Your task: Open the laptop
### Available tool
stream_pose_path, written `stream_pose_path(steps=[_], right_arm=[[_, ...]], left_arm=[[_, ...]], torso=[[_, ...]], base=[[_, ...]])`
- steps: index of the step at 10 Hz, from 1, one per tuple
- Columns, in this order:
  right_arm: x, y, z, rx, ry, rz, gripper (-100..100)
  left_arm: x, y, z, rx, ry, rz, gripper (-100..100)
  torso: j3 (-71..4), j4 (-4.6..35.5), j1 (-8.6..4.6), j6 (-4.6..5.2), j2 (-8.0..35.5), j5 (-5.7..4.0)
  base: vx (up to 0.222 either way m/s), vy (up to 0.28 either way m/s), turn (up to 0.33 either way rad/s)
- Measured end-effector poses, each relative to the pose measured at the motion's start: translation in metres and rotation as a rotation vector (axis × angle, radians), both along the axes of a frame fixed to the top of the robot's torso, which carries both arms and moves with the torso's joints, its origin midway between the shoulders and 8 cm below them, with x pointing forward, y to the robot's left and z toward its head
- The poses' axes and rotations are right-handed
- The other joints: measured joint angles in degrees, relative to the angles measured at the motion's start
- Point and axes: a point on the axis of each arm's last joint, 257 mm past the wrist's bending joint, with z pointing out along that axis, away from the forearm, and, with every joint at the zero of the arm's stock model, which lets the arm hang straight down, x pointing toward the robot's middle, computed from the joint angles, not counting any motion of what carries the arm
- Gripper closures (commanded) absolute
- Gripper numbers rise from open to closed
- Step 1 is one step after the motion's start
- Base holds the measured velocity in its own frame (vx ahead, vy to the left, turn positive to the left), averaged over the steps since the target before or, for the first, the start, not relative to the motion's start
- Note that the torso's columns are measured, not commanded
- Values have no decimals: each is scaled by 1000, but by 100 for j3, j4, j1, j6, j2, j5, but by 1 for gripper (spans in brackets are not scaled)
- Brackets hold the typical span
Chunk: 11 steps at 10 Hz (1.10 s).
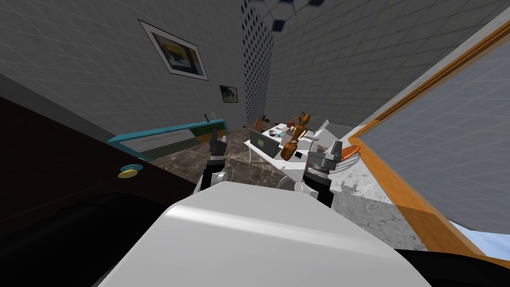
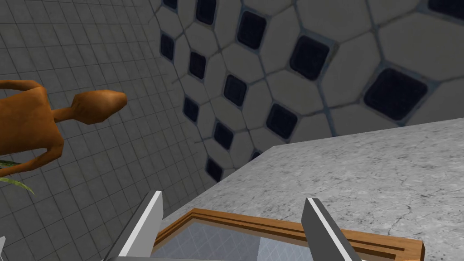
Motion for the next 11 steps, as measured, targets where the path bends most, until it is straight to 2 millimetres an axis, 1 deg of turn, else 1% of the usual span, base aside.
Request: stream_pose_path(steps=[2,3,4,5,7,9,11], right_arm=[[0,0,0,0,0,0,0],[0,0,0,0,0,0,-100],[1,1,-2,-23,12,1,-100],[4,3,-5,-57,30,0,-100],[10,5,-15,-145,79,-11,-100],[17,5,-29,-254,141,-34,-100],[23,-1,-46,-380,212,-72,-100]], left_arm=[[0,0,0,0,0,0,0],[0,0,0,0,0,0,0],[0,0,0,0,1,0,0],[0,0,0,0,1,0,0],[0,0,0,0,1,0,0],[0,0,0,0,1,0,0],[0,0,0,0,1,0,0]], torso=[[-1691,846,0,0,846,0],[-2538,1269,0,0,1269,0],[-2934,1457,6,0,1459,2],[-3050,1511,17,0,1505,5],[-3081,1532,9,0,1525,3],[-3077,1536,13,0,1533,3],[-3076,1537,1,0,1537,1]], base=[[0,0,0],[19,23,-25],[45,66,-46],[57,85,-71],[79,99,-83],[96,163,-106],[93,164,-109]])
